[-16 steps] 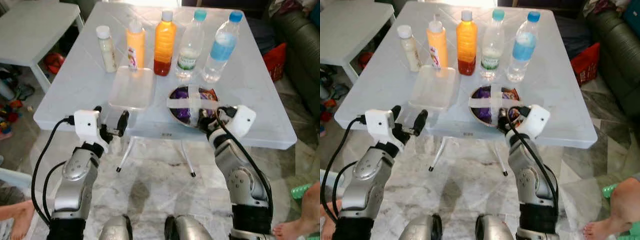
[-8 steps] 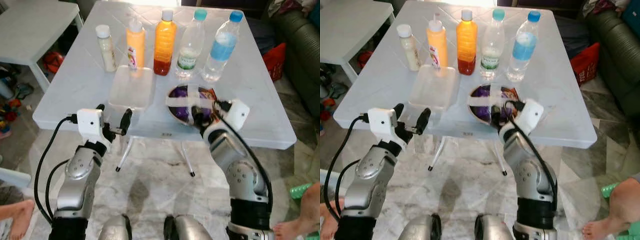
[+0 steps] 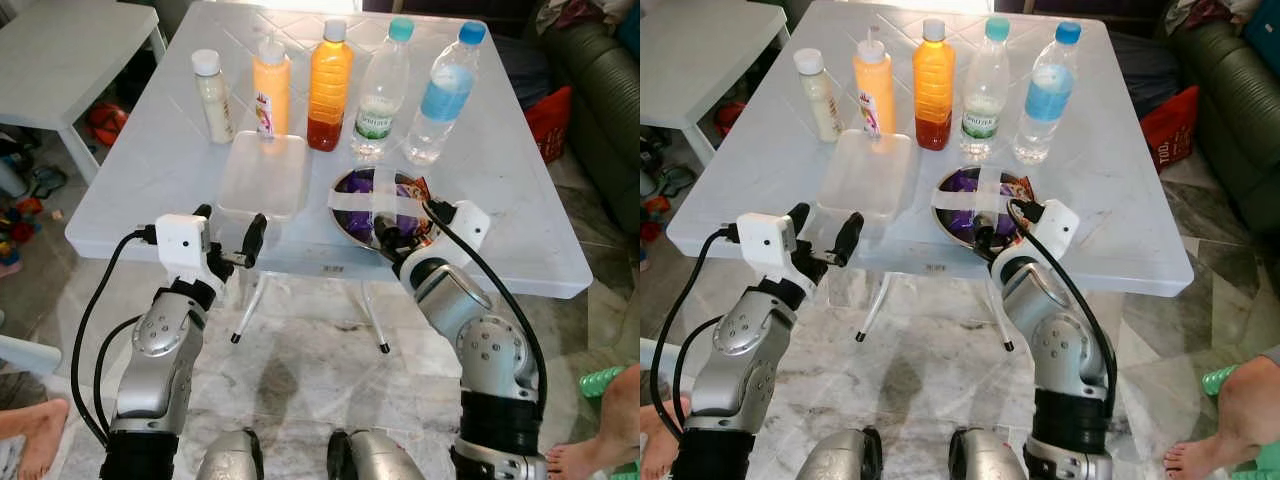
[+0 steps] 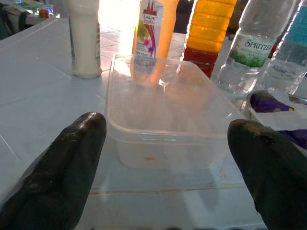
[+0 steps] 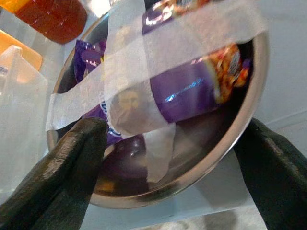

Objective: Restocking fridge

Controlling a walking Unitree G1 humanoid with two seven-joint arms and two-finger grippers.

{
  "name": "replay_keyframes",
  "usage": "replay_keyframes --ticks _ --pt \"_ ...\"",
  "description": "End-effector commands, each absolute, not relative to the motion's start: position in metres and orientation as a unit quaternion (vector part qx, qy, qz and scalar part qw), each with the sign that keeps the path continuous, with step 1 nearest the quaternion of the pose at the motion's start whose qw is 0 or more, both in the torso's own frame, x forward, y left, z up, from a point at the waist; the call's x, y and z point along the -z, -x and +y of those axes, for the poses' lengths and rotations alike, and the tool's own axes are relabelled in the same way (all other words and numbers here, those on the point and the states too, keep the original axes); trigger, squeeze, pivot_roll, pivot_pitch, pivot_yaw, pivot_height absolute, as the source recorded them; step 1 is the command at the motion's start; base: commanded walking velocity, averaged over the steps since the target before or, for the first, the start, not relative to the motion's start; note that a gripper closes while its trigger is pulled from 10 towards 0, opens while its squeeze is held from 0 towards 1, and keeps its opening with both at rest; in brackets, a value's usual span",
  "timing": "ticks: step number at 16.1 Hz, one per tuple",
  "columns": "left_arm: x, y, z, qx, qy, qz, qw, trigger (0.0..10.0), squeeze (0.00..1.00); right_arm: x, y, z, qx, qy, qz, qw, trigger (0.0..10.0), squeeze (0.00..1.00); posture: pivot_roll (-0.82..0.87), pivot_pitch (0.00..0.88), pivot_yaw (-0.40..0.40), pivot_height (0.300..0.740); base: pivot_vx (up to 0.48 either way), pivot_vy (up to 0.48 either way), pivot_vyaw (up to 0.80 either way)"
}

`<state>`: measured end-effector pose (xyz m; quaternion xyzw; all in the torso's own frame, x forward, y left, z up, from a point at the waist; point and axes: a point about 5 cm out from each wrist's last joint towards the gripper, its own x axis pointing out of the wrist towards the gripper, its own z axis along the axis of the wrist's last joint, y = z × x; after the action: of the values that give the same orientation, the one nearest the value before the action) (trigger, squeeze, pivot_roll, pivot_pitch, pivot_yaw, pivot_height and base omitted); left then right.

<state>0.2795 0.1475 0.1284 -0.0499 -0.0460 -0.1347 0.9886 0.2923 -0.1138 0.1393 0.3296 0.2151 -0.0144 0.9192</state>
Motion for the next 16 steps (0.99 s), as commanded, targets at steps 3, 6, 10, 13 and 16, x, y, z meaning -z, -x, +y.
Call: replay_keyframes --ticks 3,6,10,13,16 --pt "-0.126 -0.278 0.145 0.139 0.042 -0.041 0.988 10.0 0.0 -0.113 -0.282 -0.095 0.017 -0.4 0.27 0.875 0.0 0.0 0.01 0.128 -0.054 0.74 0.0 0.0 0.0" --pt "-0.127 -0.279 0.145 0.142 0.04 -0.042 0.988 10.0 0.0 -0.109 -0.287 -0.111 0.046 -0.405 0.272 0.872 0.0 0.0 0.0 0.131 -0.05 0.74 0.0 0.0 0.0" --pt "-0.127 -0.28 0.143 0.145 0.04 -0.042 0.988 10.0 0.0 -0.107 -0.291 -0.132 0.08 -0.42 0.264 0.864 0.0 0.0 -0.01 0.134 -0.046 0.74 0.0 0.0 0.0" --pt "-0.127 -0.281 0.141 0.148 0.039 -0.043 0.987 10.0 0.0 -0.101 -0.29 -0.142 0.102 -0.399 0.283 0.866 0.0 0.0 -0.01 0.136 -0.044 0.74 0.0 0.0 0.0" --pt "-0.128 -0.28 0.143 0.147 0.037 -0.043 0.988 10.0 0.0 -0.104 -0.293 -0.147 0.102 -0.407 0.277 0.864 0.0 0.0 0.0 0.136 -0.046 0.74 0.0 0.0 0.0"
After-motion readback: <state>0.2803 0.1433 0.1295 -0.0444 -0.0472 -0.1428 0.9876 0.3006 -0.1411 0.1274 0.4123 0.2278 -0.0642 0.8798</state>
